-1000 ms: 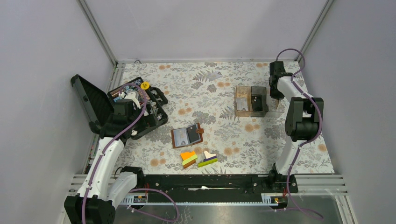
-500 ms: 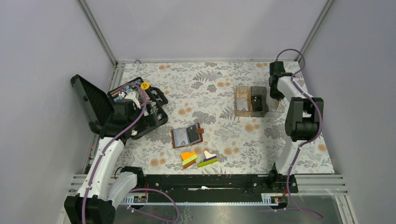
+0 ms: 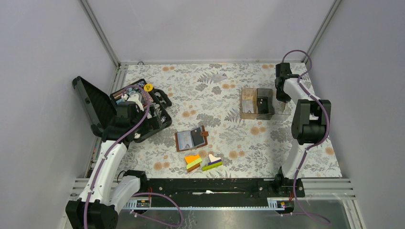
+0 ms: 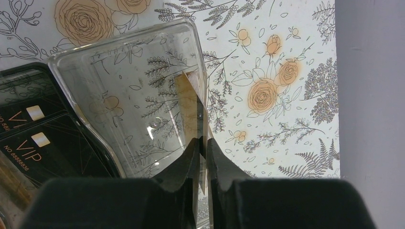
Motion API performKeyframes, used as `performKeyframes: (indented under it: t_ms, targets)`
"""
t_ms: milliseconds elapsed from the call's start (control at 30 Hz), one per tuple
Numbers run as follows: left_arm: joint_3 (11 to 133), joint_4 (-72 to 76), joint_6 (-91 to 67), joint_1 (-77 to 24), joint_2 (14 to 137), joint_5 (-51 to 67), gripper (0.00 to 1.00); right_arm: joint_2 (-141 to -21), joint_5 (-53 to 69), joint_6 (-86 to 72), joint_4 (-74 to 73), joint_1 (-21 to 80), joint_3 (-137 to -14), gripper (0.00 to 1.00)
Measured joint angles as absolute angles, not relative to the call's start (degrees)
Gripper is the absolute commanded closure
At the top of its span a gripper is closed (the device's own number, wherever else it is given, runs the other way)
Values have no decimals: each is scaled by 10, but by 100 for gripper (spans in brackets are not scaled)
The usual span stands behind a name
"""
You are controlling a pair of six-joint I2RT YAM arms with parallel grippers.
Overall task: Put the credit cards into the card holder
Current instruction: Pick up the credit card from the storage box.
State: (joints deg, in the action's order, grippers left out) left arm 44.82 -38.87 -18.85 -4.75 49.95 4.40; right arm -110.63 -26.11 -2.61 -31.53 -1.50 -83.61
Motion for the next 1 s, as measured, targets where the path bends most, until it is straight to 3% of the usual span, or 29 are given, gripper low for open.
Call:
performKeyframes:
  t_ms: [133,333,467,733,1000]
  targets:
    - [448,-389,-189,-48,500,44,1,-1106,-263,-25,-315,-15,-836,87]
    - [448,-389,-189,-48,500,45,1,-1107,-265,-24,-315,-15,-836,90]
    - [448,-389,-189,-48,500,46,1,-1108,-267,-24,-316,-15,-836,82]
    - [448,-389,-189,-48,500,46,1,-1122,-281,-23,-319,-15,-837,77]
    - [448,-389,-189,-48,500,46,1,-1125,-291,-23,-325,-15,-838,80]
